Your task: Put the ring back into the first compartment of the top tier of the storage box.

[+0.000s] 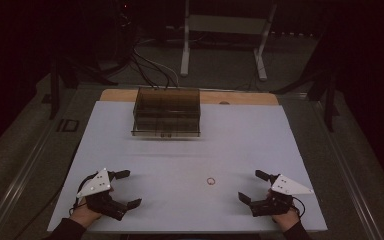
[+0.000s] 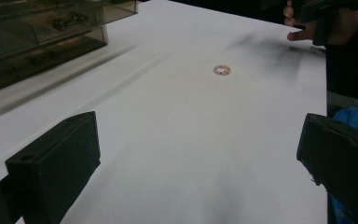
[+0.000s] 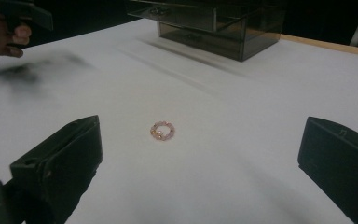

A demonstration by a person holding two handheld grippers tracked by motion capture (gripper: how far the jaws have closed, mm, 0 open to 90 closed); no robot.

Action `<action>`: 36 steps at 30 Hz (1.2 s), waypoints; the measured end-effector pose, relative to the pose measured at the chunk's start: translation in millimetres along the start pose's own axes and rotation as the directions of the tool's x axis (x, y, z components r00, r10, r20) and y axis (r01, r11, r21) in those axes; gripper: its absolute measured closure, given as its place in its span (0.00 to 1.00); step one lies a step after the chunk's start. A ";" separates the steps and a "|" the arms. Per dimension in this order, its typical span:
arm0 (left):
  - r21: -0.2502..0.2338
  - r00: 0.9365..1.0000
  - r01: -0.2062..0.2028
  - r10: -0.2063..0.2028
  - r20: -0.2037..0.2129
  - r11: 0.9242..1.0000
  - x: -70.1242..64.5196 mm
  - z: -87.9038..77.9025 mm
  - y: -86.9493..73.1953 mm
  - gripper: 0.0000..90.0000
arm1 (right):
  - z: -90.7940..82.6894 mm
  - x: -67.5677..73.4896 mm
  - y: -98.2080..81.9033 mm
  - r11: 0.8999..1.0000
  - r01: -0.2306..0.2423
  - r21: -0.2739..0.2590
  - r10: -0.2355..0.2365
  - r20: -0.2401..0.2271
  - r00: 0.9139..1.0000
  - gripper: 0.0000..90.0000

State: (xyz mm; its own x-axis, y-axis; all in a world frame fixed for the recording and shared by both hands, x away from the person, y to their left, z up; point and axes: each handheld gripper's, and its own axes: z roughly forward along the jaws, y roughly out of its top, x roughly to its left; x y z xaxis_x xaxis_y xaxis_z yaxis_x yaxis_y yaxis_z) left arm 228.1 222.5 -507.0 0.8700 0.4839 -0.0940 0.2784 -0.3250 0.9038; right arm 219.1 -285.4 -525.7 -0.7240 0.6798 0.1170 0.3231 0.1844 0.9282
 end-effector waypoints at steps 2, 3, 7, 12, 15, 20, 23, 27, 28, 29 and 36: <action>-0.002 1.000 0.000 0.000 0.001 1.000 0.3 -1.1 2.3 0.01 | 0.1 0.0 0.0 1.000 0.000 0.000 0.000 0.000 1.000 0.00; -0.006 1.000 -0.001 0.001 0.004 1.000 1.2 -3.1 7.3 0.01 | 0.1 0.2 -0.1 1.000 0.001 0.000 -0.001 0.002 1.000 0.00; -0.008 1.000 -0.004 0.004 0.015 1.000 2.1 -4.3 16.5 0.01 | 0.3 0.7 0.1 1.000 0.004 0.000 -0.004 0.002 1.000 0.00; -0.011 0.999 -0.018 0.018 0.031 1.000 3.1 -2.2 30.4 0.01 | 0.2 0.9 0.0 1.000 0.004 0.000 -0.004 0.003 1.000 0.00; -0.009 0.999 -0.027 0.028 0.041 1.000 4.0 0.5 37.9 0.01 | 0.1 1.0 0.0 1.000 0.005 -0.001 -0.005 0.003 1.000 0.00; -0.007 0.998 -0.039 0.040 0.055 0.999 5.5 5.6 49.9 0.01 | 0.2 1.1 0.1 1.000 0.005 -0.001 -0.005 0.002 1.000 0.00; -0.018 0.997 -0.042 0.043 0.068 0.999 6.8 8.2 57.5 0.01 | 0.2 1.5 0.1 1.000 0.006 0.001 -0.006 0.003 1.000 0.00; -0.016 0.996 -0.059 0.060 0.070 0.998 7.6 12.7 65.5 0.01 | 0.4 1.7 0.1 1.000 0.008 0.002 -0.008 0.003 1.000 0.00; -0.013 0.995 -0.063 0.064 0.075 0.998 7.9 13.8 67.2 0.01 | 0.4 1.8 0.1 1.000 0.008 0.002 -0.008 0.002 1.000 0.00; -0.012 0.995 -0.067 0.068 0.076 0.998 7.8 15.2 68.7 0.01 | 0.4 1.8 0.1 1.000 0.009 0.003 -0.009 0.003 1.000 0.00; -0.006 0.993 -0.068 0.068 0.099 0.998 7.8 25.4 76.5 0.01 | 0.0 2.2 0.4 1.000 0.014 0.000 -0.014 0.002 1.000 0.00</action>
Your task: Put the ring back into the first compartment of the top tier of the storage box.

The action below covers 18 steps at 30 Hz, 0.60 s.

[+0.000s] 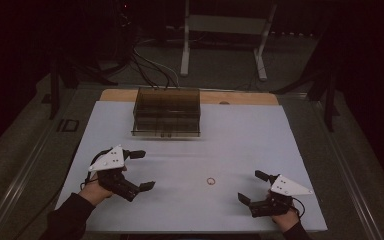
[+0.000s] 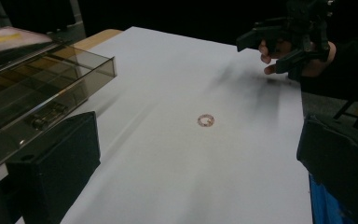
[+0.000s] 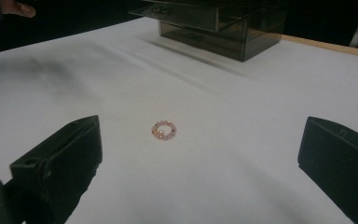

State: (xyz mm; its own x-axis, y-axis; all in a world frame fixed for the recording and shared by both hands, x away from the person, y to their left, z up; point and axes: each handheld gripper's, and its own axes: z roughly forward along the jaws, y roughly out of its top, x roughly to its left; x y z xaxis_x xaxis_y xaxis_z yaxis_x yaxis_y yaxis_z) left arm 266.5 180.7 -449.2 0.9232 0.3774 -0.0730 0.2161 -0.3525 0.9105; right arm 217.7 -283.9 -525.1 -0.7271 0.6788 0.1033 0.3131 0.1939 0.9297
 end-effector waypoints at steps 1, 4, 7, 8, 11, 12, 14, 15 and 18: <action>0.003 1.000 -0.001 0.001 0.002 1.000 0.1 1.8 1.0 0.01 | 0.0 0.0 0.0 1.000 0.000 0.000 0.000 -0.001 1.000 0.00; 0.005 1.000 -0.001 0.001 0.012 1.000 0.7 6.7 3.9 0.01 | -0.2 -0.1 0.1 1.000 -0.001 -0.001 0.001 -0.001 1.000 0.00; 0.004 1.000 -0.003 0.003 0.026 1.000 1.2 11.8 8.2 0.01 | 0.2 -0.1 -0.1 1.000 -0.002 0.000 0.002 -0.001 1.000 0.00; 0.005 1.000 -0.009 0.009 0.028 1.000 1.2 13.2 9.8 0.01 | 0.3 0.1 -0.1 1.000 -0.004 0.002 0.004 -0.001 1.000 0.00; 0.003 0.999 -0.019 0.019 0.037 1.000 1.0 18.2 14.3 0.01 | 0.4 0.4 0.0 1.000 -0.001 0.001 0.001 -0.001 1.000 0.00; 0.002 0.999 -0.018 0.018 0.039 1.000 1.0 20.0 15.5 0.01 | 0.4 0.4 0.0 1.000 -0.002 0.001 0.002 -0.002 1.000 0.00; 0.004 0.999 -0.023 0.023 0.044 1.000 1.4 24.0 17.5 0.01 | 0.4 0.6 -0.1 1.000 0.000 0.002 0.000 -0.003 1.000 0.00; 0.005 0.999 -0.024 0.024 0.044 1.000 1.5 26.1 18.3 0.01 | 0.4 0.5 -0.1 1.000 0.000 0.002 0.000 -0.003 1.000 0.00; 0.009 0.998 -0.028 0.028 0.054 1.000 1.4 32.7 20.5 0.01 | 0.3 0.5 -0.1 1.000 -0.001 0.001 0.001 -0.004 1.000 0.00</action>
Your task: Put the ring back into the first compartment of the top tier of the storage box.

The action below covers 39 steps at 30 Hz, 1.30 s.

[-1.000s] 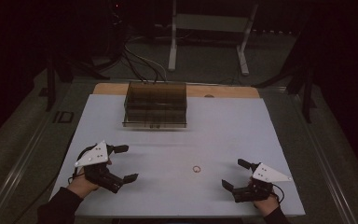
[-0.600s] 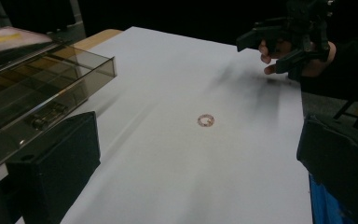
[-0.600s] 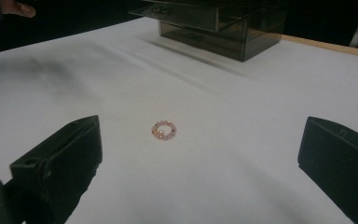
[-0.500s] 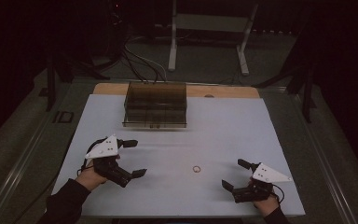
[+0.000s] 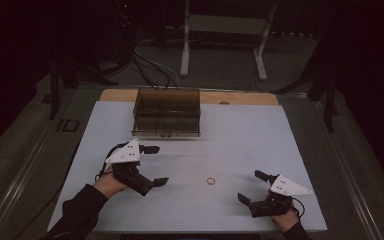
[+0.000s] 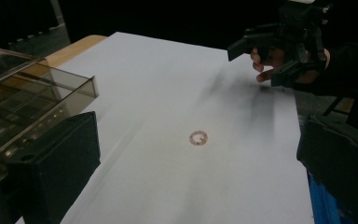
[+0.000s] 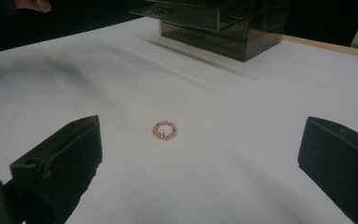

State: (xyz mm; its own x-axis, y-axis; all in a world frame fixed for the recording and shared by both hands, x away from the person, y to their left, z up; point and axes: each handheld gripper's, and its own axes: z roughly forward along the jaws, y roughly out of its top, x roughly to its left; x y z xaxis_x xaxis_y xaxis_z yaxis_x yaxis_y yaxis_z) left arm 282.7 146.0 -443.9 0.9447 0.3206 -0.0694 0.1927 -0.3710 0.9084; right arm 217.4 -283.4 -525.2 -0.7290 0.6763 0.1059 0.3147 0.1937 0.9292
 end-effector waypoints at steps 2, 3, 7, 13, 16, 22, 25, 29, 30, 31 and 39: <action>0.001 1.000 -0.001 0.001 0.009 1.000 0.4 4.3 1.5 0.01 | 0.0 -0.1 0.0 1.000 0.001 0.000 -0.001 -0.001 1.000 0.00; 0.003 1.000 -0.003 0.003 0.008 1.000 0.6 6.6 2.2 0.01 | -0.2 0.0 0.0 1.000 0.001 -0.002 -0.001 -0.001 1.000 0.00; -0.001 1.000 -0.002 0.002 0.015 1.000 2.4 15.3 4.3 0.01 | -0.5 0.3 0.4 1.000 0.004 -0.007 -0.004 -0.002 1.000 0.00; 0.008 1.000 -0.005 0.005 0.026 1.000 6.1 33.4 5.1 0.01 | -0.8 0.5 0.4 1.000 0.005 -0.007 -0.005 -0.004 1.000 0.00; 0.012 0.999 -0.003 0.003 0.034 1.000 6.9 40.3 4.1 0.01 | -0.9 0.2 0.3 1.000 0.004 -0.007 -0.004 -0.005 1.000 0.00; 0.024 0.999 0.002 -0.003 0.043 1.000 7.4 53.3 2.1 0.01 | -1.2 -0.3 0.3 1.000 0.003 -0.010 -0.003 -0.002 1.000 0.00; 0.028 0.999 0.005 -0.006 0.050 1.000 7.5 58.9 2.2 0.01 | -0.9 -0.2 0.2 1.000 0.004 -0.009 -0.004 -0.003 1.000 0.00; 0.030 0.998 0.007 -0.009 0.060 1.000 6.1 67.7 2.2 0.01 | -0.6 0.0 0.1 1.000 0.004 -0.006 -0.004 -0.004 1.000 0.00; 0.029 0.998 0.005 -0.006 0.062 1.000 5.7 69.4 2.2 0.01 | -0.6 0.0 0.1 1.000 0.004 -0.005 -0.004 -0.004 1.000 0.00; 0.027 0.998 0.009 -0.010 0.065 1.000 5.2 71.1 2.1 0.01 | -0.5 0.0 0.1 1.000 0.004 -0.004 -0.004 -0.004 1.000 0.00; 0.034 0.997 0.010 -0.012 0.073 0.999 3.9 83.4 2.0 0.01 | -0.6 0.2 0.2 1.000 0.005 -0.006 -0.005 -0.005 1.000 0.00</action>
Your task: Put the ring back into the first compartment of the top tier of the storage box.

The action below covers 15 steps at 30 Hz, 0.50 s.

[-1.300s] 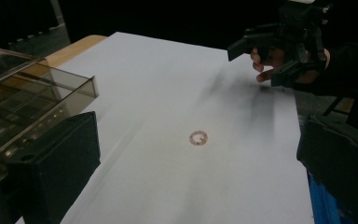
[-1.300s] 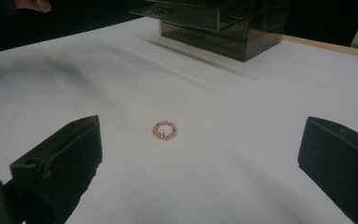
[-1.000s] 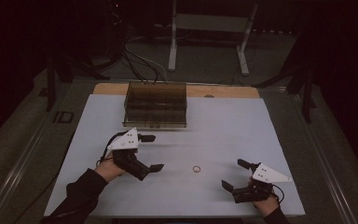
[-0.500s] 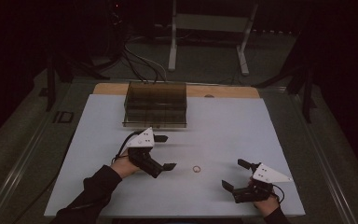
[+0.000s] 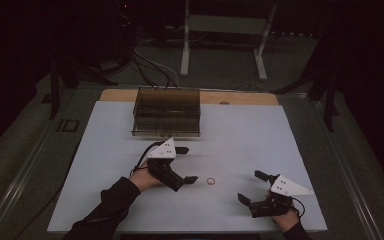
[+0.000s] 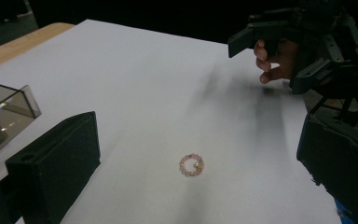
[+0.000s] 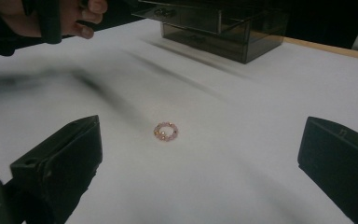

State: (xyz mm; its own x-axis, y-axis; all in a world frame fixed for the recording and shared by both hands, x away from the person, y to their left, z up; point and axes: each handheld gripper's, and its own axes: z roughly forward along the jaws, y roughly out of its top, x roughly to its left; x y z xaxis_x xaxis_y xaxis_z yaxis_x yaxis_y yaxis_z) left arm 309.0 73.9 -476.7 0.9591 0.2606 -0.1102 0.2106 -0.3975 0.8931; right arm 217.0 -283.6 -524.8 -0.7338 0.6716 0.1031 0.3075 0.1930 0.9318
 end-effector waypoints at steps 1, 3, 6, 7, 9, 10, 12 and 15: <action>0.000 1.000 0.003 -0.003 0.004 1.000 -0.3 2.0 -0.1 0.01 | 0.0 0.0 0.0 1.000 0.000 0.000 0.000 0.000 1.000 0.00; 0.010 1.000 0.006 -0.006 0.009 1.000 -0.4 5.9 0.3 0.01 | 0.0 0.0 0.0 1.000 0.000 0.000 0.000 -0.001 1.000 0.00; 0.019 1.000 0.014 -0.014 0.018 1.000 -1.2 13.8 0.3 0.01 | 0.0 -0.2 0.0 1.000 0.000 -0.002 0.000 -0.001 1.000 0.00; 0.019 1.000 0.014 -0.014 0.018 1.000 -1.2 13.8 0.3 0.01 | 0.0 -0.2 0.0 1.000 0.000 -0.002 0.000 -0.001 1.000 0.00; 0.024 1.000 0.019 -0.020 0.021 1.000 -1.4 18.9 0.8 0.01 | 0.1 -0.1 0.0 1.000 0.001 0.000 -0.001 -0.001 1.000 0.00; 0.027 1.000 0.022 -0.023 0.017 0.999 -1.6 20.9 1.0 0.01 | 0.1 0.0 0.0 1.000 0.001 0.000 -0.001 -0.001 1.000 0.00; 0.035 0.999 0.037 -0.038 0.029 0.999 -1.0 25.9 1.3 0.01 | 0.0 -0.1 0.0 1.000 0.002 -0.002 -0.002 -0.001 1.000 0.00; 0.050 0.999 0.036 -0.037 0.031 0.998 -1.2 31.3 1.3 0.01 | -0.1 -0.2 0.0 1.000 0.001 -0.002 -0.001 -0.001 1.000 0.00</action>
State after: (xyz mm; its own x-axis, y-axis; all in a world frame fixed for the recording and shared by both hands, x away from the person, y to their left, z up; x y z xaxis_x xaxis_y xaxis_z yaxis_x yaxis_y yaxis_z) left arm 314.0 45.5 -489.1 0.9560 0.2475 -0.1572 0.2540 -0.4310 0.8659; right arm 217.1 -283.9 -524.8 -0.7349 0.6704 0.1022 0.3051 0.1923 0.9327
